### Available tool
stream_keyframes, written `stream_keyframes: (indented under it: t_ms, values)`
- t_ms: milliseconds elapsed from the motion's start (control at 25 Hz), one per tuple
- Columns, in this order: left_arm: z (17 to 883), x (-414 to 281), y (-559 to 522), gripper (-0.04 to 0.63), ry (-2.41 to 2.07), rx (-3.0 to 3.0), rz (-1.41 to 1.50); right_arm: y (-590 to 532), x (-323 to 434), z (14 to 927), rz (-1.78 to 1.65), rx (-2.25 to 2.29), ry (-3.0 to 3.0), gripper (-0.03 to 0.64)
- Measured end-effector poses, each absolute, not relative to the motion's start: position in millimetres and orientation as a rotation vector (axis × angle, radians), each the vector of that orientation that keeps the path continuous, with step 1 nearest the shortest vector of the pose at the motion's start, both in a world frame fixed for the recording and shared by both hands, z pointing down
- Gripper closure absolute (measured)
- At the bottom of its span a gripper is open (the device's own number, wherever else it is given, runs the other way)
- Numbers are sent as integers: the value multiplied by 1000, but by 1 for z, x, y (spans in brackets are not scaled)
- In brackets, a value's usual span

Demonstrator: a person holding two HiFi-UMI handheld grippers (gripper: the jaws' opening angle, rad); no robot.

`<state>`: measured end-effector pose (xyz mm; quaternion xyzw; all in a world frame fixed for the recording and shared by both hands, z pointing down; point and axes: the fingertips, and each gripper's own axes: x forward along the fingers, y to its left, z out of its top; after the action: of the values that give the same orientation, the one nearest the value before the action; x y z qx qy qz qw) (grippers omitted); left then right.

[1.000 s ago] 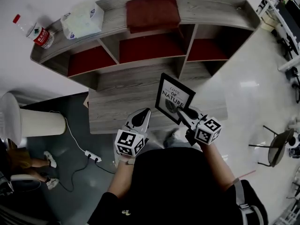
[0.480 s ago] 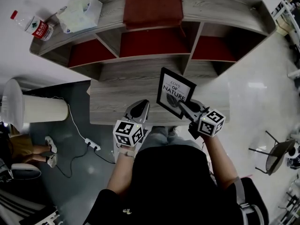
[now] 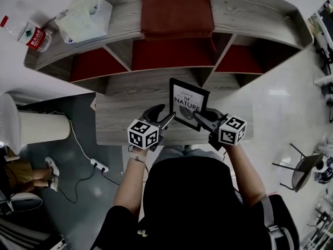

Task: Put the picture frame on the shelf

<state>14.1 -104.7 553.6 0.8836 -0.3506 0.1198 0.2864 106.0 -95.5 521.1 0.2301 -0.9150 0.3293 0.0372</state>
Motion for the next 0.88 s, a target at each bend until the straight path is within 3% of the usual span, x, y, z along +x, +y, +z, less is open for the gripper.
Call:
stream_keyframes:
  t_ms: [200,560,880]
  values:
    - [574,7,-124,307,-808,2410,321,-112,86,534,961,587,-2789,588]
    - [618,-11,-156,307,-734,2438,350,-143,44,572,915,451,-2735,588]
    - [662,-35,-192,359,-869,2375,407,-198,30,620,771,770,-2559,552]
